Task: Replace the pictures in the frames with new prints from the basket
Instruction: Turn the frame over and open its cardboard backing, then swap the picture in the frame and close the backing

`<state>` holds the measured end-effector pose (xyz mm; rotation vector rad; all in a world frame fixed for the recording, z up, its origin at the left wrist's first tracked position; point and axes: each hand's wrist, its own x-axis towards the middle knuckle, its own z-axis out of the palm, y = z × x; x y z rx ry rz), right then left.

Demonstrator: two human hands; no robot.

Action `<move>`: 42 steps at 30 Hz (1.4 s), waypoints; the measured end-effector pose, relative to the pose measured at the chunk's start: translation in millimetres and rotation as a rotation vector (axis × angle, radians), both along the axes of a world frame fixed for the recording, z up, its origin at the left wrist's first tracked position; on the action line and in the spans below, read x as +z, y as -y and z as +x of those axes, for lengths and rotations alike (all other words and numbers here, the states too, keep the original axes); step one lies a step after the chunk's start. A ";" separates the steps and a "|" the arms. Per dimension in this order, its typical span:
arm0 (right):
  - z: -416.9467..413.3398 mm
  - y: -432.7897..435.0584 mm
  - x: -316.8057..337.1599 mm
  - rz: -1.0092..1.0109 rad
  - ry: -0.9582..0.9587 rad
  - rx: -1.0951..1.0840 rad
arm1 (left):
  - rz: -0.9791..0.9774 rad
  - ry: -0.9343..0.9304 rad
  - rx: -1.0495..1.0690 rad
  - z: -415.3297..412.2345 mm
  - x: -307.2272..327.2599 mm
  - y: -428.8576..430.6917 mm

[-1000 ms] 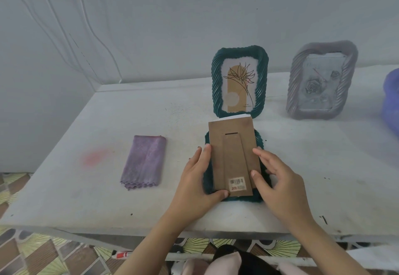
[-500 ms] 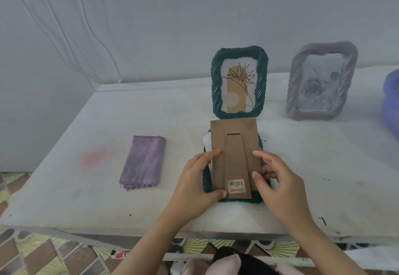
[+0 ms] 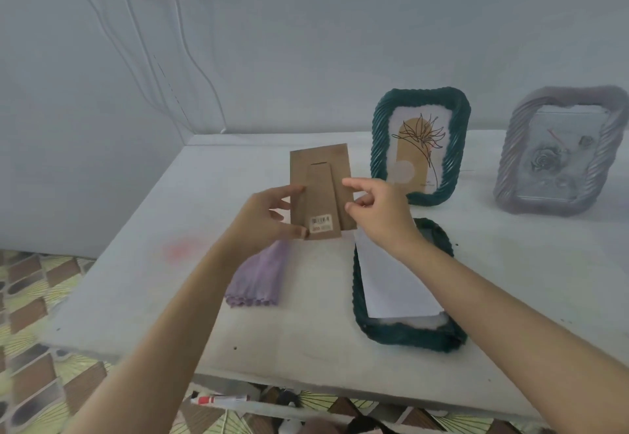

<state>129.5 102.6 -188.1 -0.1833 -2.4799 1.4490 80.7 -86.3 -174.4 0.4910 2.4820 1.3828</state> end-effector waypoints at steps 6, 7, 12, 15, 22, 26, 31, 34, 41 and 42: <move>-58.2 17.3 -18.6 0.116 0.174 0.079 | -0.112 0.097 0.040 -51.6 -3.9 9.8; -64.0 18.6 -21.9 0.142 0.193 0.090 | -0.134 0.098 0.043 -57.0 -5.8 9.8; -78.6 21.9 -34.5 0.294 0.235 0.126 | -0.265 0.095 0.023 -71.8 -21.4 11.5; -76.8 21.4 -36.1 0.360 0.244 0.149 | -0.370 0.039 0.020 -71.0 -29.2 12.4; -27.9 0.5 -17.8 0.377 0.110 0.122 | -0.328 -0.247 0.065 -37.1 -23.3 0.3; 32.6 -25.3 -16.8 0.428 0.046 -0.073 | -0.074 -0.196 -0.030 11.9 -25.4 -24.5; 83.2 -43.2 -35.9 0.472 0.170 -0.239 | -0.063 -0.116 -0.077 51.2 -48.0 -52.7; 89.7 -44.3 -41.2 0.455 0.163 -0.230 | -0.123 -0.168 -0.097 58.4 -53.3 -61.7; 86.2 -48.3 -37.1 0.460 0.198 -0.274 | -0.128 -0.214 -0.143 61.7 -56.2 -62.5; 85.7 -48.6 -37.5 0.499 0.205 -0.258 | -0.138 -0.204 -0.174 60.6 -56.1 -62.7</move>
